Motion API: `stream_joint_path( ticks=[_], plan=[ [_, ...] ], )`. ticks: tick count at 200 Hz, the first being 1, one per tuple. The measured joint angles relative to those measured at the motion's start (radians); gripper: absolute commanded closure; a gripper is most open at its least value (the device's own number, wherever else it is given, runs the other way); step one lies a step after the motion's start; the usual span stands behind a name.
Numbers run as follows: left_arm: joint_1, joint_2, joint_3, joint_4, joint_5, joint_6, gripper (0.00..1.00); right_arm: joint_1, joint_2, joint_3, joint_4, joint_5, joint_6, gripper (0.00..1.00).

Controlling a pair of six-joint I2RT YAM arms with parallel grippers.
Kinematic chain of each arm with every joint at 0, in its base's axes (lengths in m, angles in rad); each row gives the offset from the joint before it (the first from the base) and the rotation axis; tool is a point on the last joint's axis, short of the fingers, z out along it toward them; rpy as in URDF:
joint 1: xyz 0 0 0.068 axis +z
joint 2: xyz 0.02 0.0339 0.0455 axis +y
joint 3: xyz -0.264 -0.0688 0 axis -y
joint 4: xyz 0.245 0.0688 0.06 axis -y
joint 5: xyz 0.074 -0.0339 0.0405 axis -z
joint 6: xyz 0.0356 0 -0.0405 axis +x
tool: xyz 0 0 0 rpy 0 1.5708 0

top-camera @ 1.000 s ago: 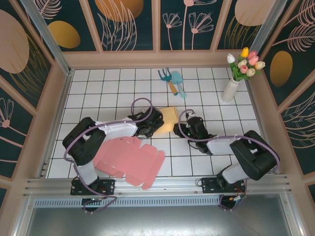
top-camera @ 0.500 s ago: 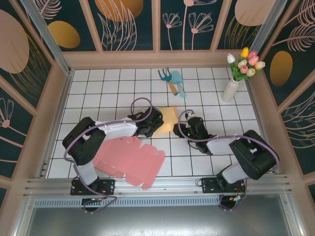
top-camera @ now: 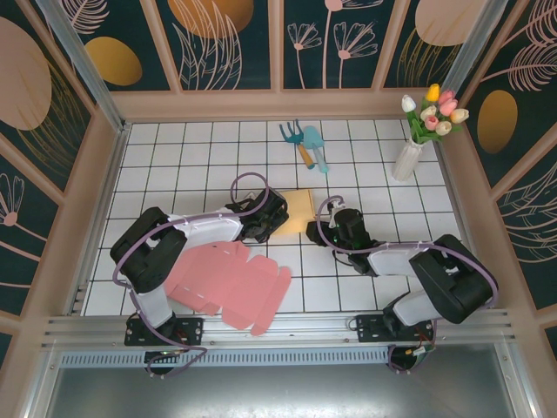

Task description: Fold the paper box

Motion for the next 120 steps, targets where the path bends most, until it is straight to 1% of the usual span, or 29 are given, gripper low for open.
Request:
stream_joint_path(
  ticks=[52, 98, 120],
  plan=[
    [0.0, 0.0, 0.0, 0.0, 0.0, 0.0, 0.32, 0.0, -0.002, 0.0, -0.009, 0.008, -0.005, 0.64],
    [0.0, 0.0, 0.0, 0.0, 0.0, 0.0, 0.33, 0.0, 0.046, 0.001, 0.029, 0.01, -0.011, 0.64],
    [0.002, 0.0, 0.0, 0.001, -0.001, 0.0, 0.33, 0.0, 0.058, 0.003, 0.048, 0.015, -0.014, 0.68]
  ],
)
